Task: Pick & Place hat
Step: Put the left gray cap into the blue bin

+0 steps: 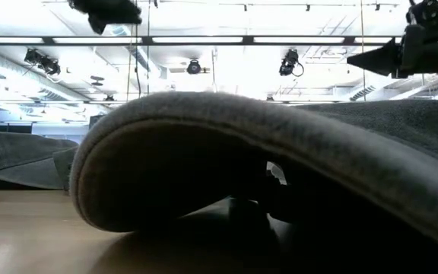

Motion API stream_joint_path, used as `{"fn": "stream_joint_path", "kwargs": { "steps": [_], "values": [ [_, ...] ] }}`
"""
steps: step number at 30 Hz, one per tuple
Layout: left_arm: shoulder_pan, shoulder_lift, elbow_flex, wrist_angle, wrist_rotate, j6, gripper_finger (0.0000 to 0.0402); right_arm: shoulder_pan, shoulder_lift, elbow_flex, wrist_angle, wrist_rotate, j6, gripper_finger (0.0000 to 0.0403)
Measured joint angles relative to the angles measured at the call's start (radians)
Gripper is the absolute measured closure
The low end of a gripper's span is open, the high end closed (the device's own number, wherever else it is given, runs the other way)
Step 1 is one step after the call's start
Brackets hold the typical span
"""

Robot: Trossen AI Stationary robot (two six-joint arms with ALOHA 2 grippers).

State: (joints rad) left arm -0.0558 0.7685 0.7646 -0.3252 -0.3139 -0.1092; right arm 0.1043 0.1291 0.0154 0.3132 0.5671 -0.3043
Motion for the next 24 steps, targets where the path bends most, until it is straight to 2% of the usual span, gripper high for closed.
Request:
{"fn": "stream_joint_path", "kwargs": {
  "steps": [3,8,13,19,21,24],
  "values": [
    [-0.015,0.027,-0.039,-0.012,0.003,-0.044,0.0259,0.0,0.0,0.0,0.034,-0.04,0.003,0.0397],
    [-0.06,0.055,-0.092,-0.031,0.004,-0.202,0.0259,0.0,0.0,0.0,0.094,-0.166,0.167,0.0382],
    [-0.088,0.081,-0.096,-0.204,-0.04,-0.558,0.026,0.0,0.003,0.0,0.167,-0.271,0.176,0.0329],
    [-0.137,0.134,-0.096,-0.516,-0.084,-1.038,0.026,0.0,0.009,0.0,0.171,-0.265,0.201,0.0255],
    [-0.152,0.165,-0.097,-0.594,-0.087,-1.143,0.026,0.0,0.009,0.0,0.129,-0.263,0.204,0.0237],
    [-0.18,0.218,-0.097,-0.616,-0.073,-1.238,0.026,0.0,0.009,0.0,0.062,-0.262,0.214,0.0222]
  ]
}}
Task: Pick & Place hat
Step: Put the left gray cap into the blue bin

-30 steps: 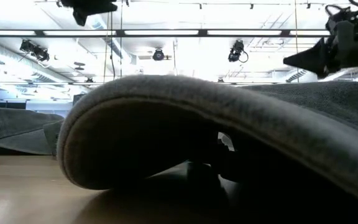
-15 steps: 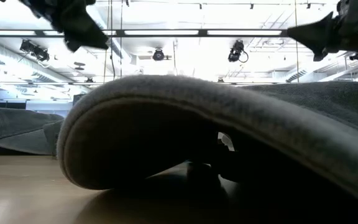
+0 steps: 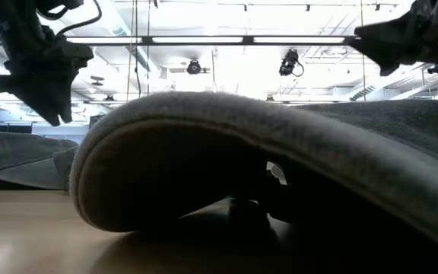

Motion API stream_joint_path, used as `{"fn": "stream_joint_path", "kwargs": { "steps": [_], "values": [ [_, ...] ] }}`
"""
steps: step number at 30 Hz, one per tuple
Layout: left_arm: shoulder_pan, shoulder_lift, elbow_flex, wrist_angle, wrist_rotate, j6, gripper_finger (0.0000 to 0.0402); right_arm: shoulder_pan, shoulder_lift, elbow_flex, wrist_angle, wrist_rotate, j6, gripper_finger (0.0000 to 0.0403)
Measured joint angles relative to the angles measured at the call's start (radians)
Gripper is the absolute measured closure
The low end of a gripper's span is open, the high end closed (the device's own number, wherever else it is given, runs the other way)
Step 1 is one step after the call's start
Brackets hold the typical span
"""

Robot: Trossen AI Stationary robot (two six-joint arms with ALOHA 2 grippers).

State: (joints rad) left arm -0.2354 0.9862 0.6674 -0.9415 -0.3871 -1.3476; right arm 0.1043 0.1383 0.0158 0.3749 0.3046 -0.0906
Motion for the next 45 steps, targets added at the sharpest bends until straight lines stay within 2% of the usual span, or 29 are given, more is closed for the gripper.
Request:
{"fn": "stream_joint_path", "kwargs": {
  "steps": [5,8,15,18,22,27,33,36,38,42,45],
  "values": [
    [-0.039,0.079,0.0,0.091,0.018,-0.032,0.026,0.0,0.0,0.0,-0.11,0.001,0.06,0.0219],
    [-0.052,0.13,0.0,0.089,0.033,-0.084,0.026,0.0,0.0,0.0,-0.155,0.001,0.082,0.0224],
    [-0.079,0.251,0.0,0.113,0.033,-0.153,0.026,0.0,0.0,0.0,-0.167,0.005,0.083,0.0234],
    [-0.084,0.296,0.0,0.12,0.021,-0.138,0.0262,0.0,0.0,0.0,-0.167,0.046,0.082,0.0234],
    [-0.083,0.34,0.0,0.122,0.014,-0.103,0.0295,0.0,0.0,0.0,-0.167,0.118,0.07,0.0234],
    [-0.083,0.348,0.0,0.13,0.021,-0.099,0.0383,0.0,0.0,0.0,-0.168,0.137,0.027,0.0234],
    [-0.075,0.294,0.032,0.103,0.009,-0.021,0.039,0.0,0.0,0.0,-0.168,0.133,0.022,0.0234],
    [-0.069,0.251,0.116,0.056,-0.053,0.061,0.039,0.0,0.0,0.0,-0.168,0.133,0.032,0.0234],
    [-0.068,0.228,0.191,0.02,-0.123,0.175,0.039,0.0,0.0,0.0,-0.171,0.133,0.04,0.0234],
    [-0.061,0.21,0.365,-0.012,-0.302,0.481,0.0391,0.0,0.0,0.001,-0.176,0.133,0.047,0.0234],
    [-0.017,0.213,0.479,0.008,-0.346,0.757,0.0391,0.0,0.0,0.001,-0.176,0.133,0.048,0.0234]
  ]
}}
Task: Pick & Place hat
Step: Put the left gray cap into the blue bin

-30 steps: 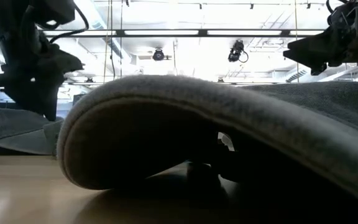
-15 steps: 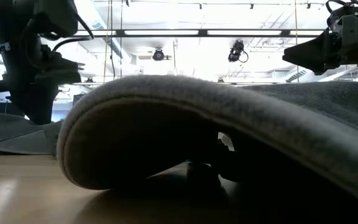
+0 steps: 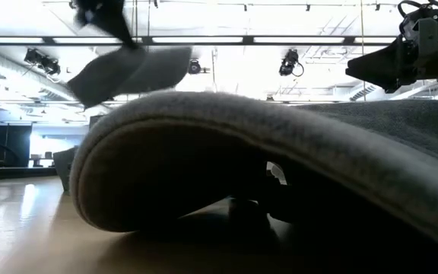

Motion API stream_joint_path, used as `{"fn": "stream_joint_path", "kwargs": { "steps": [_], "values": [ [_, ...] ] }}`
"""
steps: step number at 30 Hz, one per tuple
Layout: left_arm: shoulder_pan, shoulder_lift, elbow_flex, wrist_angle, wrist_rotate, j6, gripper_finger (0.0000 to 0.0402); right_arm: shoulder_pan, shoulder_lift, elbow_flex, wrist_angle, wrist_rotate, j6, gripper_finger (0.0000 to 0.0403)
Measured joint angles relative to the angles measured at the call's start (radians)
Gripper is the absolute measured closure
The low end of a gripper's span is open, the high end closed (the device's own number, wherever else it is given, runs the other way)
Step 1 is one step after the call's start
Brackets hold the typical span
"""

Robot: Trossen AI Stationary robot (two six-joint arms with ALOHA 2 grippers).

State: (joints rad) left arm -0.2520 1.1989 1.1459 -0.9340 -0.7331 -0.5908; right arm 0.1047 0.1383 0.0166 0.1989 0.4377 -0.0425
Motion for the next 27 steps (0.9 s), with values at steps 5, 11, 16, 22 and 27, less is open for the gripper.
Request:
{"fn": "stream_joint_path", "kwargs": {
  "steps": [5,11,16,22,27],
  "values": [
    [0.142,0.035,0.094,0.103,0.021,0.451,0.0391,0.0,0.0,0.0,0.0,0.0,0.0,0.0234],
    [0.365,0.091,0.107,0.288,0.207,0.752,0.0392,0.0,0.0,0.0,-0.005,0.0,0.01,0.0234],
    [0.518,0.195,0.107,0.352,0.367,0.867,0.0392,0.0,0.0,0.0,-0.019,0.0,0.01,0.0234],
    [0.617,0.354,0.106,0.375,0.375,0.951,0.0389,0.0,0.0,0.0,-0.046,0.0,0.012,0.0234],
    [0.63,0.469,0.106,0.388,0.376,1.031,0.0392,0.0,0.0,0.0,-0.054,0.0,0.025,0.0234]
  ]
}}
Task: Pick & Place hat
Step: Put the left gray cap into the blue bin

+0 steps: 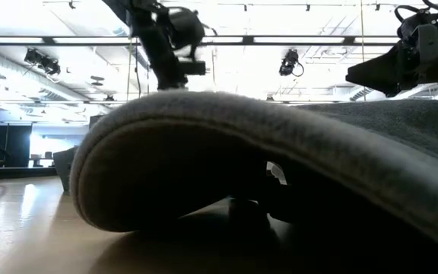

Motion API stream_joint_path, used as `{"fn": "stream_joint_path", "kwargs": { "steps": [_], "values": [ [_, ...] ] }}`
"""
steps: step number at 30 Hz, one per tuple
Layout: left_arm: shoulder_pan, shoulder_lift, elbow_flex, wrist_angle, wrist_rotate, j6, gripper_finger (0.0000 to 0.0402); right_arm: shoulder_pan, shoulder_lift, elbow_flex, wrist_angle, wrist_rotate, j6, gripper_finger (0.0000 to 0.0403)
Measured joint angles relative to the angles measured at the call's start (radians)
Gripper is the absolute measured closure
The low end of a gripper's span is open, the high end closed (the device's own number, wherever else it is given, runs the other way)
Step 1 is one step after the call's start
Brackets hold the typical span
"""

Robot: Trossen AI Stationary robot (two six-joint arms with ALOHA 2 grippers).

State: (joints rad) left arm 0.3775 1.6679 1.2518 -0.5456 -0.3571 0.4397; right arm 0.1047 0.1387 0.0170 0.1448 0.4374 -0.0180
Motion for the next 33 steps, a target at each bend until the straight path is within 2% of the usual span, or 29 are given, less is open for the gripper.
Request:
{"fn": "stream_joint_path", "kwargs": {
  "steps": [7,14,23,26,33],
  "values": [
    [-0.038,0.088,0.0,0.012,0.001,0.043,0.0389,0.0,0.0,0.0,-0.032,0.0,0.003,0.0234],
    [-0.074,0.097,0.0,-0.017,-0.001,-0.022,0.0385,0.0,0.0,0.0,-0.044,0.0,0.003,0.0234],
    [-0.057,0.092,0.0,-0.124,0.047,-0.12,0.0385,0.0,0.0,0.0,-0.045,0.0,0.024,0.0234],
    [-0.042,0.092,0.0,-0.13,0.095,-0.13,0.0381,0.0,0.0,0.0,-0.045,0.0,0.031,0.0234],
    [-0.001,0.092,0.0,-0.091,0.096,-0.135,0.0361,0.0,0.0,0.0,-0.047,0.0,0.04,0.0234]
  ]
}}
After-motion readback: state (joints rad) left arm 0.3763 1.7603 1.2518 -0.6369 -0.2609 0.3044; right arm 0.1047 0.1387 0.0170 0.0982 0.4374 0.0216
